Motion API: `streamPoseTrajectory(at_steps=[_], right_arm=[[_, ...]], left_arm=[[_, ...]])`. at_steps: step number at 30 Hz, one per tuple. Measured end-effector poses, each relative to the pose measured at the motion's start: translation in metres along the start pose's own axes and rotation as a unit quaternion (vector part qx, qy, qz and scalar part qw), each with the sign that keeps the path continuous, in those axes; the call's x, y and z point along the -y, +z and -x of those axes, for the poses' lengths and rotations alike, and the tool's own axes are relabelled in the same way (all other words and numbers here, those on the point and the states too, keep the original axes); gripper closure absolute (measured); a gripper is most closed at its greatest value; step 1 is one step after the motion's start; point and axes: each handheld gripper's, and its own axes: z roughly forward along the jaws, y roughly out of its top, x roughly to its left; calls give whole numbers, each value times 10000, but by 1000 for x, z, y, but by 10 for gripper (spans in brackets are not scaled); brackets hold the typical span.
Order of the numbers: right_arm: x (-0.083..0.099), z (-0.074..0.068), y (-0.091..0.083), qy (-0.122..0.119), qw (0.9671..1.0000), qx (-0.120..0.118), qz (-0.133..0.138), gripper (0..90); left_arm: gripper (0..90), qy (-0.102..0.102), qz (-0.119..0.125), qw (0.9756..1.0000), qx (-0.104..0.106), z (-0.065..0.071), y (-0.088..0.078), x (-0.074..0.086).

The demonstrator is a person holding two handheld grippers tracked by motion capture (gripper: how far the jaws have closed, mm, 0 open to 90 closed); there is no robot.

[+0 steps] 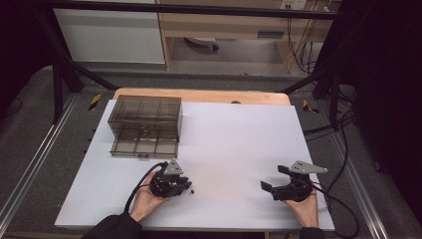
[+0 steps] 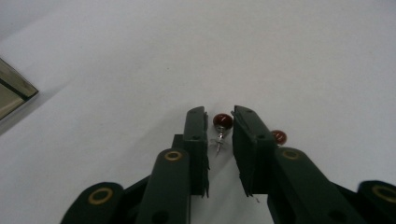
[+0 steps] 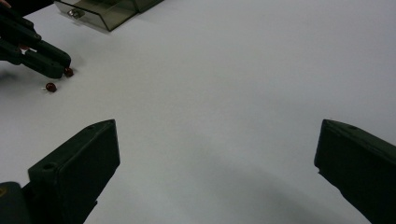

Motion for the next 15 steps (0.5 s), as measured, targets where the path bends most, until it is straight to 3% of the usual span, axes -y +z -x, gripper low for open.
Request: streamPoseTrajectory(at_steps=[15], right_arm=[[0,0,0,6,10000,-3,7,7]], left_arm=[[822,85,-12,10000,-42,1,-1,0]])
